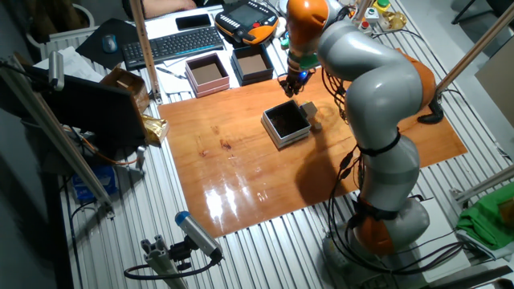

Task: Take everything out of the gift box

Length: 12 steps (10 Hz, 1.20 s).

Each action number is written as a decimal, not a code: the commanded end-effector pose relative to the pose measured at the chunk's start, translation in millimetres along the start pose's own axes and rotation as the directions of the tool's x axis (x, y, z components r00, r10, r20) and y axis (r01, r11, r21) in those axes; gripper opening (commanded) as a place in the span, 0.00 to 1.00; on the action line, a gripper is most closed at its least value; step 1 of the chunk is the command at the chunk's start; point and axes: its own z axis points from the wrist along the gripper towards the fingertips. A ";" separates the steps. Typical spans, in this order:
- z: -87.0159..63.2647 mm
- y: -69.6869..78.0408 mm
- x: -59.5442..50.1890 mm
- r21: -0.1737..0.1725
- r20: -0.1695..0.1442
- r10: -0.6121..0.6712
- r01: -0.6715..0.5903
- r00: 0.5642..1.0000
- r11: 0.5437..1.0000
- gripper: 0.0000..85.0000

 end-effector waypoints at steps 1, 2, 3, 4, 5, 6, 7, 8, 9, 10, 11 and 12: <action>-2.7 5.8 3.2 0.003 -0.001 0.013 -0.013 1.000 1.000 0.01; -4.2 11.9 6.4 0.004 -0.004 0.028 -0.028 1.000 1.000 0.01; -3.9 15.3 7.9 0.004 -0.006 0.030 -0.030 1.000 1.000 0.01; -2.0 16.6 9.4 0.004 -0.005 0.027 -0.027 1.000 1.000 0.01; -1.1 15.9 10.0 0.006 -0.003 0.027 -0.027 1.000 1.000 0.01; -0.6 16.3 10.1 0.003 -0.004 0.028 -0.028 1.000 1.000 0.01; -0.1 17.3 9.9 0.003 -0.004 0.031 -0.031 1.000 1.000 0.01; 0.2 18.0 9.4 0.003 0.002 0.033 -0.033 0.999 0.999 0.01; -0.2 17.6 9.6 0.008 0.004 0.030 -0.030 1.000 1.000 0.01; -0.4 17.1 10.2 0.006 0.000 0.027 -0.027 1.000 1.000 0.01; -0.1 16.9 10.3 0.004 -0.005 0.027 -0.027 1.000 1.000 0.01; 0.4 16.9 10.1 0.004 -0.006 0.027 -0.027 1.000 1.000 0.01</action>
